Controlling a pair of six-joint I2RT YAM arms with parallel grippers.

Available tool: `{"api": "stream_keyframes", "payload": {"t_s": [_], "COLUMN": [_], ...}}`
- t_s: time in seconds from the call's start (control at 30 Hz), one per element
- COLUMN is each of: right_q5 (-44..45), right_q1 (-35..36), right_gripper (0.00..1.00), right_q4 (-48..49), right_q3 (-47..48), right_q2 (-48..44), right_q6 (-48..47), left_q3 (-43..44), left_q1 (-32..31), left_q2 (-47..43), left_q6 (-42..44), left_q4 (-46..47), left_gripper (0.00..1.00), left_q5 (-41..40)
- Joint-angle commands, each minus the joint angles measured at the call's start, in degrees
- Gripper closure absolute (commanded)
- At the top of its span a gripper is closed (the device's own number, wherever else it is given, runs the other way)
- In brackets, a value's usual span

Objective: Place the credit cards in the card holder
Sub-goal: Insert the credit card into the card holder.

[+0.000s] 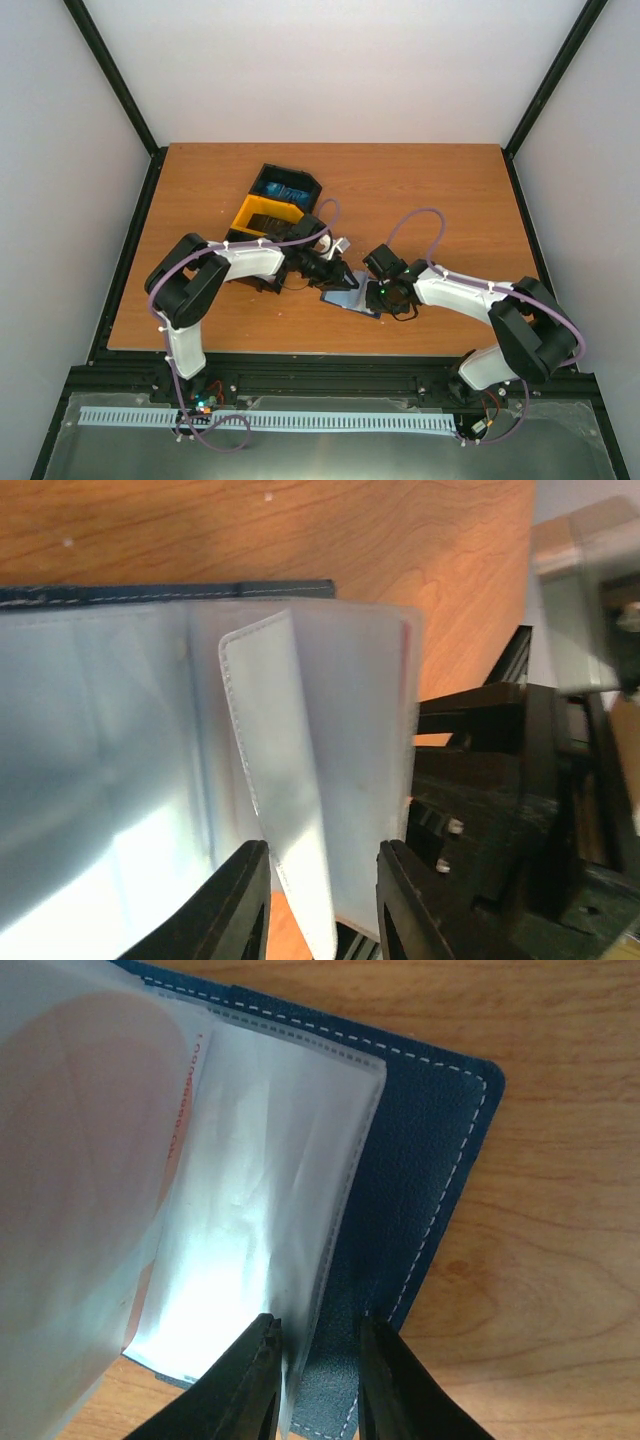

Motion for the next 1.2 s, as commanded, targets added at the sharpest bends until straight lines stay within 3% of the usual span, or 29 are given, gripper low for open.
{"api": "stream_keyframes", "payload": {"t_s": [0.0, 0.23, 0.63, 1.0, 1.17], "right_q5": [0.9, 0.6, 0.3, 10.0, 3.1], "right_q1": [0.3, 0.3, 0.3, 0.3, 0.3], "right_gripper": [0.77, 0.77, 0.77, 0.74, 0.67], "right_q4": [0.6, 1.1, 1.9, -5.0, 0.0], "right_q3": [-1.0, -0.8, -1.1, -0.1, 1.1], "right_q2": [-1.5, -2.0, -3.9, -12.5, -15.8], "right_q6": [0.3, 0.1, 0.0, 3.1, -1.5], "left_q3": [2.0, 2.5, 5.4, 7.3, 8.4], "left_q1": [-0.7, -1.0, -2.2, -3.0, -3.7], "left_q2": [1.1, 2.0, 4.4, 6.1, 6.7], "left_q6": [0.3, 0.5, 2.3, 3.1, 3.3], "left_q4": [-3.1, -5.9, -9.2, -9.2, -9.0], "left_gripper": [0.69, 0.71, 0.59, 0.8, 0.87], "left_q5": [-2.0, -4.9, -3.3, -3.3, -2.9]}}
